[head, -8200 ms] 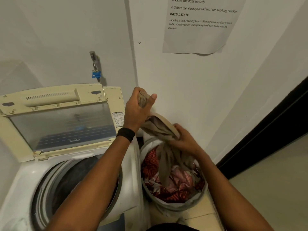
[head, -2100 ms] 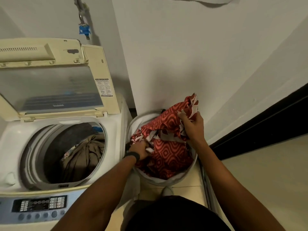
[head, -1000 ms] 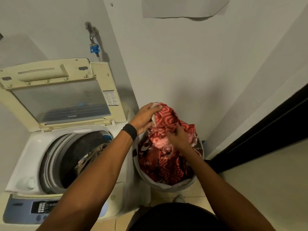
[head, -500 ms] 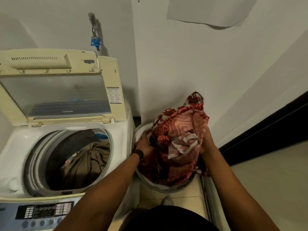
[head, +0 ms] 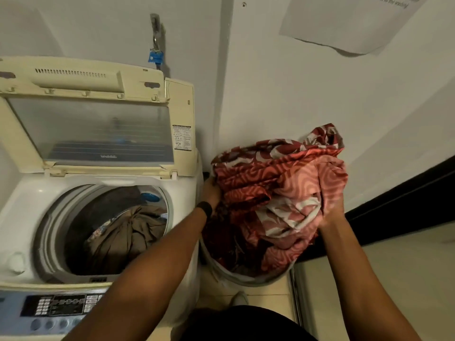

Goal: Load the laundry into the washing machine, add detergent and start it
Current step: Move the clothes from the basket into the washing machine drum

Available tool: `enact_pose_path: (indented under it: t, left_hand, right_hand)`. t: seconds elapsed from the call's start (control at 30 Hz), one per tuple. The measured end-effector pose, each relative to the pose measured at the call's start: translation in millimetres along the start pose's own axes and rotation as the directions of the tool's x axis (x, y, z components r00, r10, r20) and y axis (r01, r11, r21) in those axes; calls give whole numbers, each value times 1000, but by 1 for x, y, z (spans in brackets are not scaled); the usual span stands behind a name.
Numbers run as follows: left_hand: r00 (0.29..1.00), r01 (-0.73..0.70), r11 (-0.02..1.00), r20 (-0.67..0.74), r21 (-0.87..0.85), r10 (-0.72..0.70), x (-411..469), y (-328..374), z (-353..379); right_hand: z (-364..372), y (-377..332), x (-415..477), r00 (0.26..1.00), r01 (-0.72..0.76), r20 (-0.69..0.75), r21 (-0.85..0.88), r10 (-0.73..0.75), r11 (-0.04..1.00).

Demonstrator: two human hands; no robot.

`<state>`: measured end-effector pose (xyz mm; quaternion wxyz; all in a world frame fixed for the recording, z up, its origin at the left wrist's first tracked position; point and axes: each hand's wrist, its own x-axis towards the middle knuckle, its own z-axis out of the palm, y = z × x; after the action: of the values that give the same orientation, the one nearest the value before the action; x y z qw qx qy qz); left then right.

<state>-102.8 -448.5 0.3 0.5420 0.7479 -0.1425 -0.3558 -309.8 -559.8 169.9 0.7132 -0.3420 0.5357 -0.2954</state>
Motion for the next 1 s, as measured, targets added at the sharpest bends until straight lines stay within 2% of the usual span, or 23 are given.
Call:
enact_pose_path:
  t: [0.03,0.07,0.1,0.13,0.17,0.2,0.23,0.27,0.33,0.43,0.53,0.6,0.63,0.7,0.73,0.8,0.87,0.93,0.97,1.0]
  left_hand:
    - [1000,-19,999,-23,-36,18,1,15,-8]
    - [998,-36,996,-54,-75,32,0,32,-14]
    - [997,-57,990,-67,-131,49,-4,49,-20]
    - [997,-64,988,-62,-139,55,-6,64,-24]
    - [998,-54,992,-45,-110,50,-9,80,-27]
    - [998,-48,993,-35,-112,44,-11,94,-28]
    - [996,-78,994,-40,-80,75,-7,104,-28]
    - [990,-136,991,-47,3,136,-3,111,-27]
    - [986,-159,973,-16,168,164,-4,119,-23]
    - [993,-117,973,44,198,111,-9,109,-18]
    - [994,-102,982,41,157,97,-17,109,-14]
    - [990,-135,970,65,200,124,-20,117,-11]
    - [984,-147,966,129,212,121,-22,121,-8]
    - [940,-124,972,337,198,51,-30,129,2]
    - [902,-105,976,432,190,13,-36,131,7]
    - [853,-136,984,519,115,57,-43,133,14]
    - [861,-243,970,456,-18,224,-45,129,9]
    - [895,-393,919,223,-21,387,-41,111,-3]
    - [900,-415,910,149,3,410,-38,97,-11]
    - [909,-403,914,132,44,394,-37,82,-17]
  right_hand:
    - [2,3,17,974,-84,201,-114,106,990]
    - [1,3,27,926,-193,288,-200,246,961]
    - [-4,10,32,914,-152,294,-392,280,908]
    - [-3,17,40,942,-62,266,-465,206,883]
    - [-6,29,52,981,90,194,-427,-7,900]
    - [-11,39,54,980,201,101,-438,-174,876]
    - [-10,47,54,954,295,110,-508,-279,809]
    - [-14,60,56,934,353,183,-615,-308,705]
    - [-13,78,66,911,408,299,-748,-283,523]
    - [-17,95,81,873,481,377,-766,-308,427]
    - [-18,98,64,708,695,505,-622,-494,360]
    - [-10,101,47,636,771,619,-538,-461,341]
    - [-4,101,37,635,772,667,-527,-389,356]
    - [6,111,31,724,680,615,-559,-312,474]
    - [10,115,29,773,625,538,-557,-336,547]
    - [15,116,30,822,568,378,-489,-426,662]
    - [15,112,34,836,548,273,-452,-476,704]
    - [12,106,41,869,492,182,-407,-460,770]
    - [10,103,45,894,446,140,-365,-425,817]
    - [8,100,50,922,386,101,-307,-373,870]
